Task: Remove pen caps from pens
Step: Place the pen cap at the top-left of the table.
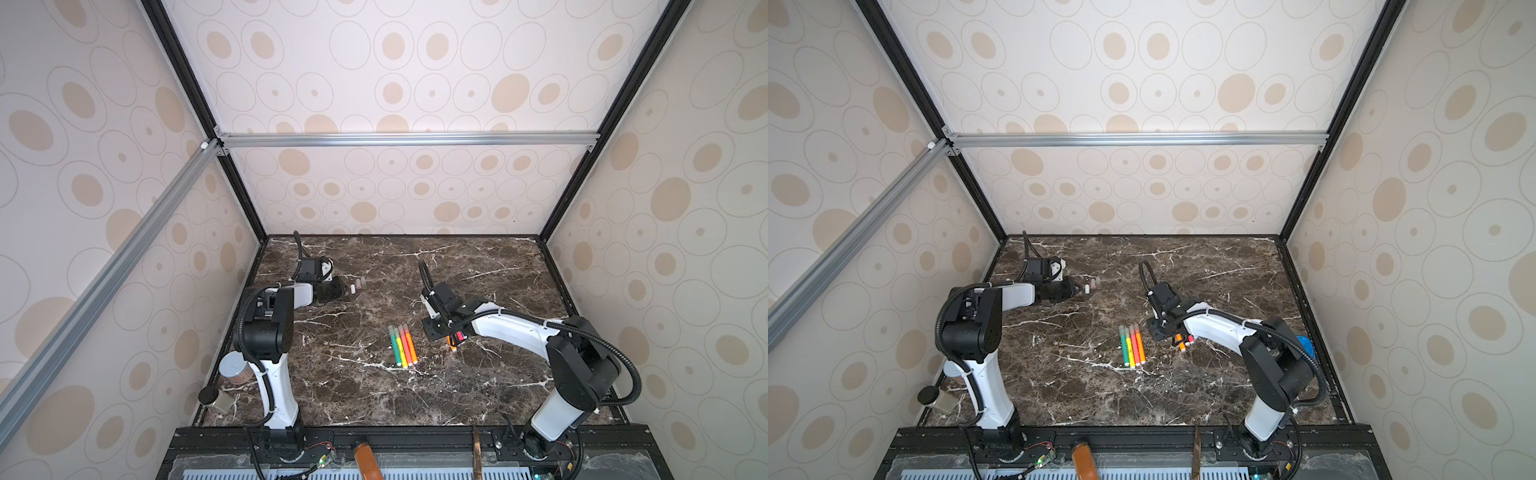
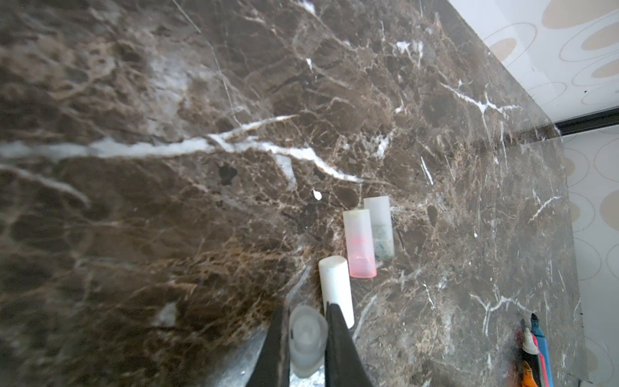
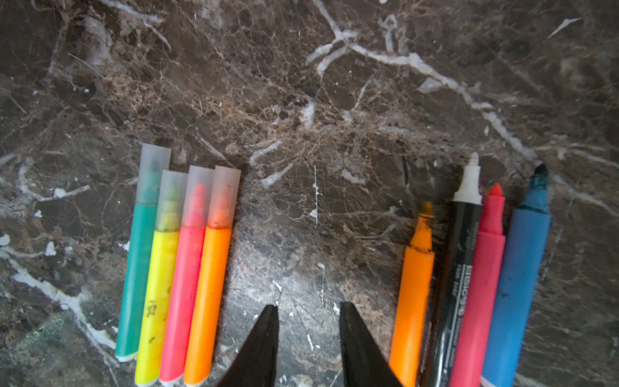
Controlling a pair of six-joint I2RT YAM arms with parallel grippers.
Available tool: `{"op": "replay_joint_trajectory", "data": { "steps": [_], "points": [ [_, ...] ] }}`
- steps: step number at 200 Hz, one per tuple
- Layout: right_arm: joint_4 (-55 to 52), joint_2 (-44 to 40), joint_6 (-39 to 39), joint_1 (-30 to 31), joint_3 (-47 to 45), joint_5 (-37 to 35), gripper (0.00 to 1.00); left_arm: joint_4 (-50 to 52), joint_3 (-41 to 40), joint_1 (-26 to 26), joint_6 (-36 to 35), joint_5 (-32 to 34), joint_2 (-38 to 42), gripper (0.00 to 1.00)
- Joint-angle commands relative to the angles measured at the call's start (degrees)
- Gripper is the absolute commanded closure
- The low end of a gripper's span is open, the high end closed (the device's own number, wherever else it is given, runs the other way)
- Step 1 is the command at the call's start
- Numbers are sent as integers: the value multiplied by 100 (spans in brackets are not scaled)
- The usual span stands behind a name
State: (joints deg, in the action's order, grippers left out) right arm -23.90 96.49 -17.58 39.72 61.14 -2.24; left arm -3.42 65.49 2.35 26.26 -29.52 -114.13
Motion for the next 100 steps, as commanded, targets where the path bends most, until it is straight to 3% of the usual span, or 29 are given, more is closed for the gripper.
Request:
{"op": "replay_joint_trajectory", "data": {
  "steps": [1,100],
  "points": [
    [-3,122,-60,71,135,31,65,-31,201,55,63,-80,-100,84],
    [17,169,-56,101,91,-6,65,-2,262,105,64,-65,-117,72]
  ]
}}
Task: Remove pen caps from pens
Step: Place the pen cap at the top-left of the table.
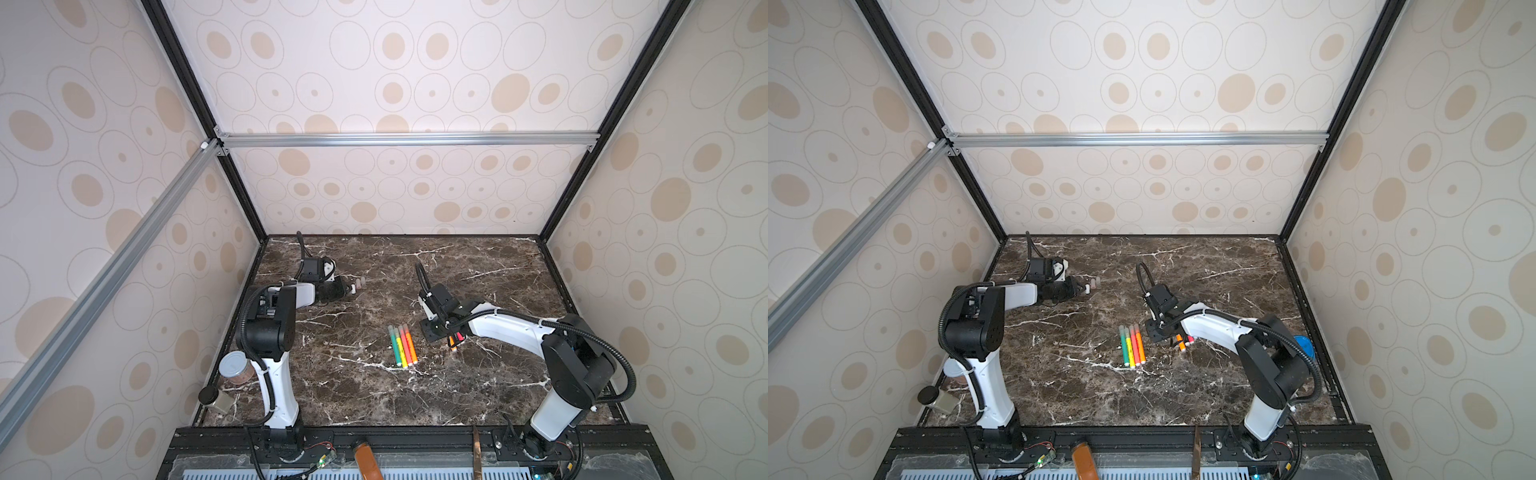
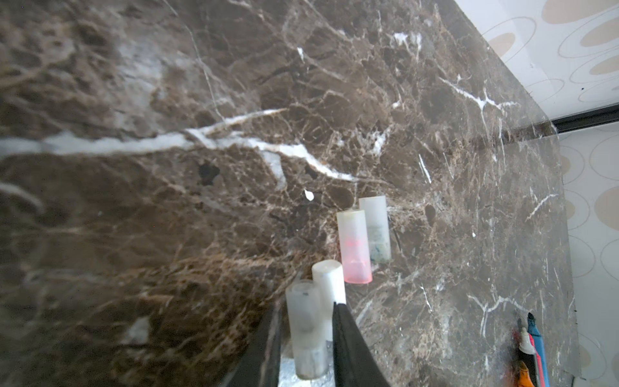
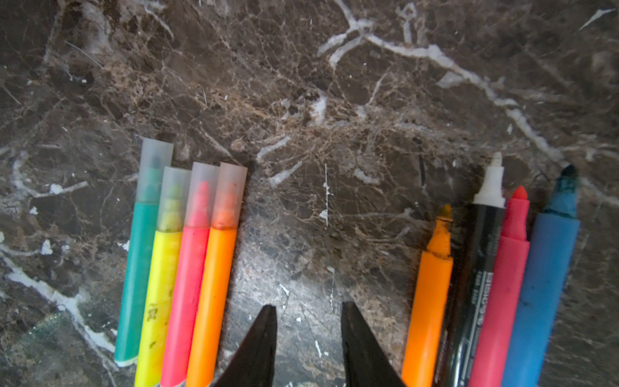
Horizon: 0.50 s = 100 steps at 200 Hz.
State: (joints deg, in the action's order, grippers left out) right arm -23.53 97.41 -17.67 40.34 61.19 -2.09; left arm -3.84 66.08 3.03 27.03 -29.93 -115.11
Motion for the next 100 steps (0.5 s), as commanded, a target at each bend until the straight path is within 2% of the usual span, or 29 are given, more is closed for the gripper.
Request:
{"op": "replay_joint_trajectory", "data": {
  "steps": [1,51,88,100],
  "points": [
    [-20,77,-45,38,86,-21,65,40,203,34,-13,-27,-15,72],
    [-3,135,-71,94,108,32,64,65,120,40,13,54,287,70],
    [6,225,-145,193,173,76,62,350,159,33,-71,262,739,65],
    [15,264,-175,250,203,68,62,422,146,40,-83,517,889,64]
  ]
}}
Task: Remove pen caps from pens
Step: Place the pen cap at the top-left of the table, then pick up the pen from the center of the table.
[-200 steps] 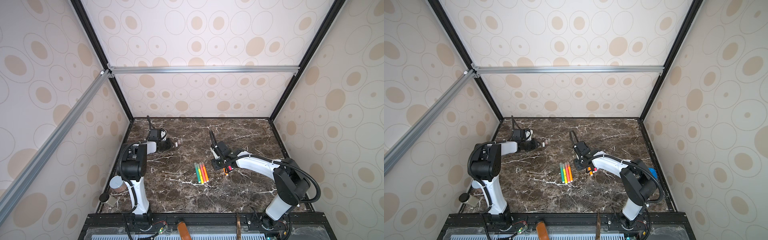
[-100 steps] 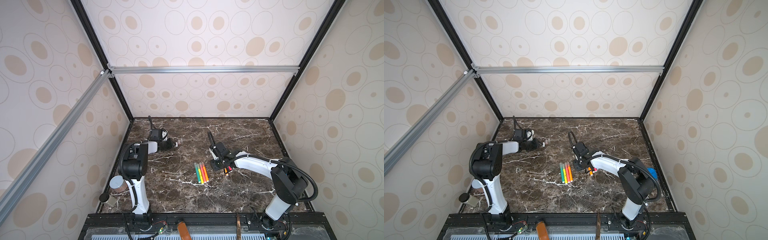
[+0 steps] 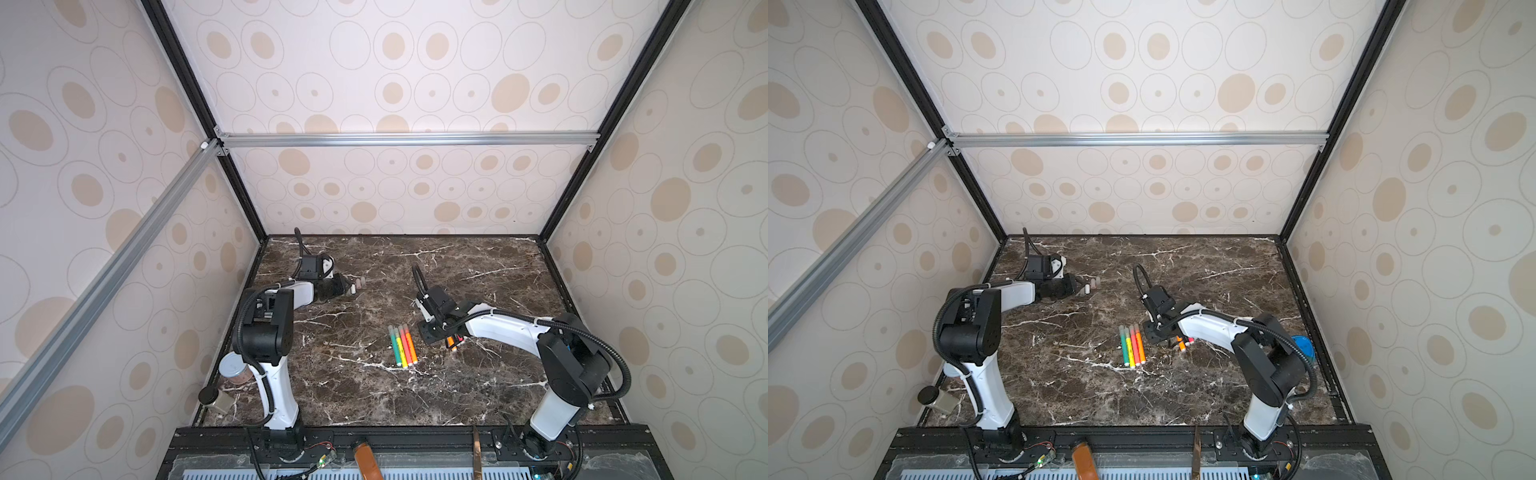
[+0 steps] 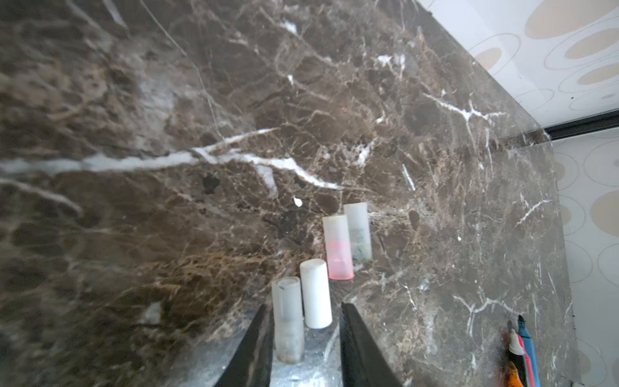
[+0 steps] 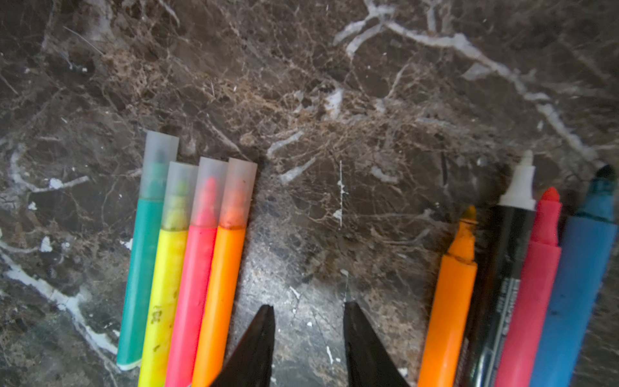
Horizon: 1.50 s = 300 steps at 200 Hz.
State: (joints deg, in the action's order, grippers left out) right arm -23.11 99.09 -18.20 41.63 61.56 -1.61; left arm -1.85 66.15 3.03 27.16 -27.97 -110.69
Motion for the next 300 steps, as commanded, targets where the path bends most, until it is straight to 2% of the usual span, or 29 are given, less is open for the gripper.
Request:
{"op": "replay_joint_trajectory", "data": {
  "steps": [1,41,69,88,103,107,117,162,248,274,300],
  "points": [
    [-27,99,-127,128,165,20,62,230,137,36,-97,332,459,64],
    [-152,270,-276,256,311,-103,61,325,-8,38,-97,535,1050,60],
    [-218,326,-392,325,354,-107,61,247,-221,35,-90,599,1588,50],
    [-255,349,-486,395,375,-96,60,80,-474,38,-35,611,1958,35],
    [-297,390,-531,465,383,-120,59,-66,-662,32,40,586,2187,18],
    [-301,393,-542,474,395,-128,59,-94,-703,34,56,582,2234,9],
    [-315,424,-567,502,392,-134,58,-172,-804,38,99,564,2336,0],
    [-356,494,-640,596,427,-143,55,-421,-1116,35,294,470,2598,0],
    [-554,960,-716,619,538,-169,56,-667,-1270,37,589,328,2684,0],
    [-550,1046,-714,621,473,-178,60,-746,-1280,40,571,136,2696,4],
    [-526,995,-664,622,386,-181,77,-645,-1228,40,489,-133,2613,14]
  ]
}}
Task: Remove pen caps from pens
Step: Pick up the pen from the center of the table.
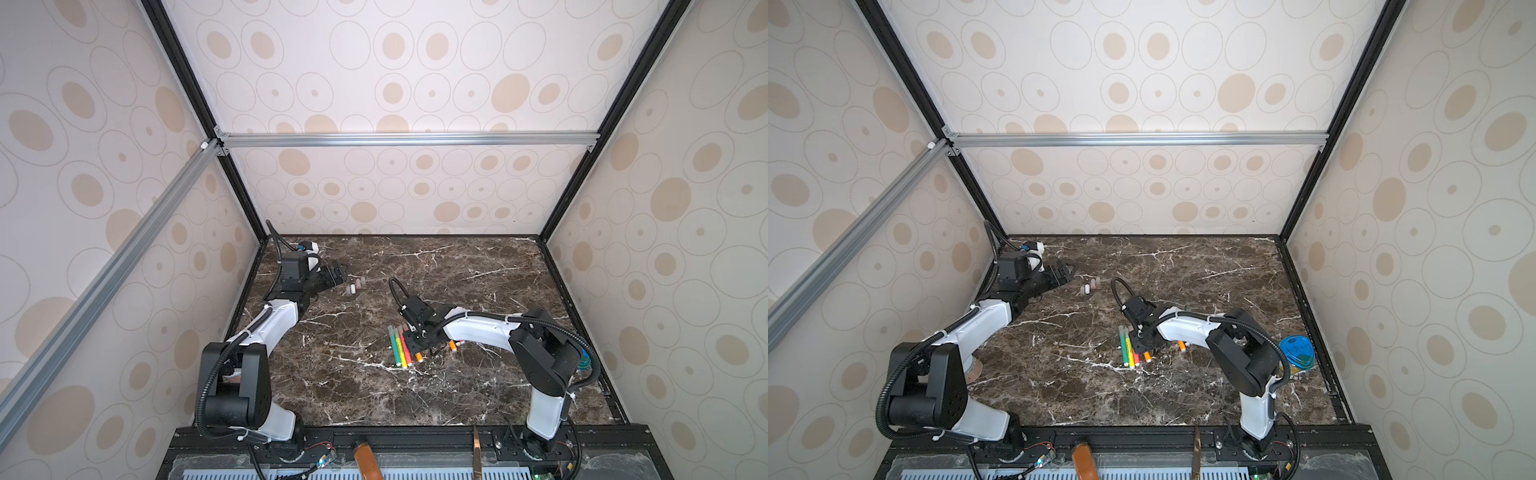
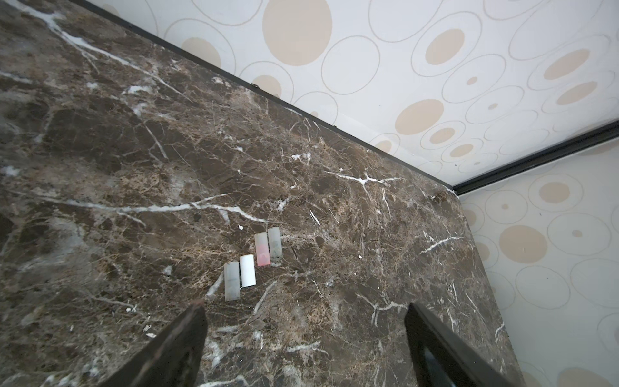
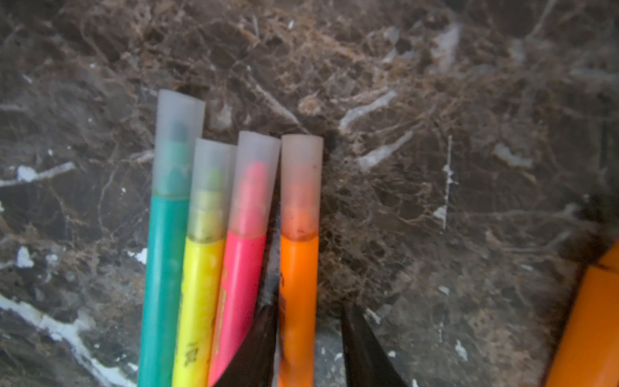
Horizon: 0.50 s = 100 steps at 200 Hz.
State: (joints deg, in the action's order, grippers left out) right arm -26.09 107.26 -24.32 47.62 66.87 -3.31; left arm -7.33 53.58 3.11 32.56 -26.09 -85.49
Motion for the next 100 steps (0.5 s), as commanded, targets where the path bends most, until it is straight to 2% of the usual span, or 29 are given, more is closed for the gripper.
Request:
{"op": "replay_joint_trajectory", "data": {
  "steps": [1,34,63,100],
  "points": [
    [-225,171,-49,21,-147,-11,78,-99,29,27,-54,-329,89,14],
    [-205,-87,88,-50,-218,-146,92,-194,-71,102,-82,-733,-27,24],
    [-60,-461,295,-270,-301,53,94,-288,-167,453,-117,-857,-55,27],
    [526,-1363,570,-678,-633,585,96,-441,-256,1019,-130,-1164,-218,29]
  ]
}}
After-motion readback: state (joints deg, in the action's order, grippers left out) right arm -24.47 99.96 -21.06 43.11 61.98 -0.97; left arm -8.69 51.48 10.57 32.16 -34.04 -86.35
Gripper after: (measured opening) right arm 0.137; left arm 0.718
